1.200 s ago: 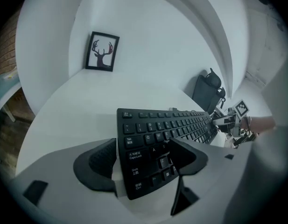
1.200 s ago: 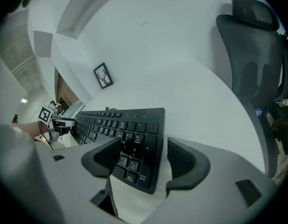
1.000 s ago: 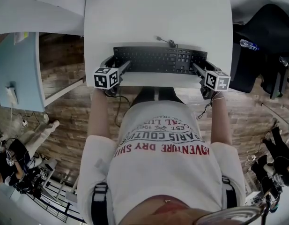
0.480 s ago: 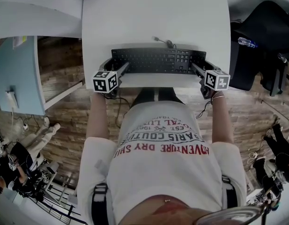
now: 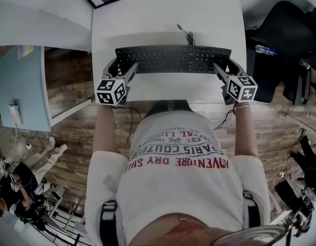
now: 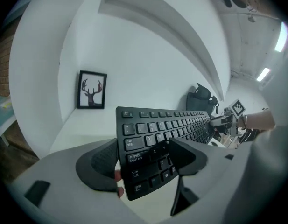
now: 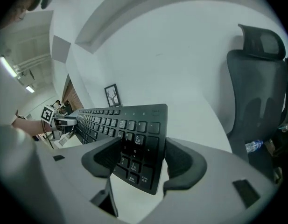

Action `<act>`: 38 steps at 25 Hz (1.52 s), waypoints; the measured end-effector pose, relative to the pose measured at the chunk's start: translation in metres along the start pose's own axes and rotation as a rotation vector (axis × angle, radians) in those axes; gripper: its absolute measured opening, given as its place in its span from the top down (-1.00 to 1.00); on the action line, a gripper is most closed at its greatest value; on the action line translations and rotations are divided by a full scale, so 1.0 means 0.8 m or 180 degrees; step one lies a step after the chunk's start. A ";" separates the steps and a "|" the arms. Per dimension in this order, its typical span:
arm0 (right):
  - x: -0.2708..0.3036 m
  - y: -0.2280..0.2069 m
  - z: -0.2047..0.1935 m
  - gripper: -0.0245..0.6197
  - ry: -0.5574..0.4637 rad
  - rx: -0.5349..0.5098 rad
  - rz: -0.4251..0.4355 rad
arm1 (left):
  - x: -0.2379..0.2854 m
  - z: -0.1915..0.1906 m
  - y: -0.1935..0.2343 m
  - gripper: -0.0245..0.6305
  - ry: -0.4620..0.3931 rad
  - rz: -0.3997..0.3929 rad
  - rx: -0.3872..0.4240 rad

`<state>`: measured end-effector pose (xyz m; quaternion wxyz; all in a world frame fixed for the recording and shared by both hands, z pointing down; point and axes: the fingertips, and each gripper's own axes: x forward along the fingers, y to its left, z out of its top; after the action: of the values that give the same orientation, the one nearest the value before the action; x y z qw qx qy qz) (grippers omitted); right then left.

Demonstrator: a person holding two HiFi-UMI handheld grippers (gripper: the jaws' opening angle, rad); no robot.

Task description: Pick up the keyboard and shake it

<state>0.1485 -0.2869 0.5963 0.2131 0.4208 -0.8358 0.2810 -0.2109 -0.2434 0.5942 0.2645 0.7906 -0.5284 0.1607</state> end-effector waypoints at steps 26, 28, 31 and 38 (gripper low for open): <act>-0.121 0.027 0.182 0.00 -0.2073 -0.1474 -0.0682 | -0.081 0.205 -0.061 -0.13 -0.1763 0.0106 0.1144; -0.132 0.026 0.186 0.00 -0.2143 -0.1621 -0.0824 | -0.087 0.205 -0.070 -0.13 -0.1809 0.0129 0.1241; -0.140 0.025 0.190 0.02 -0.2162 -0.1624 -0.0849 | -0.092 0.205 -0.078 -0.13 -0.1863 0.0168 0.1268; -0.136 0.018 0.186 0.02 -0.2042 -0.1536 -0.0719 | -0.089 0.206 -0.083 -0.13 -0.1824 0.0173 0.1242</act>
<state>0.1795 -0.3131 0.4155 0.0639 0.5140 -0.8503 -0.0934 -0.1819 -0.2669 0.4069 -0.0551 0.8249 -0.5613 0.0372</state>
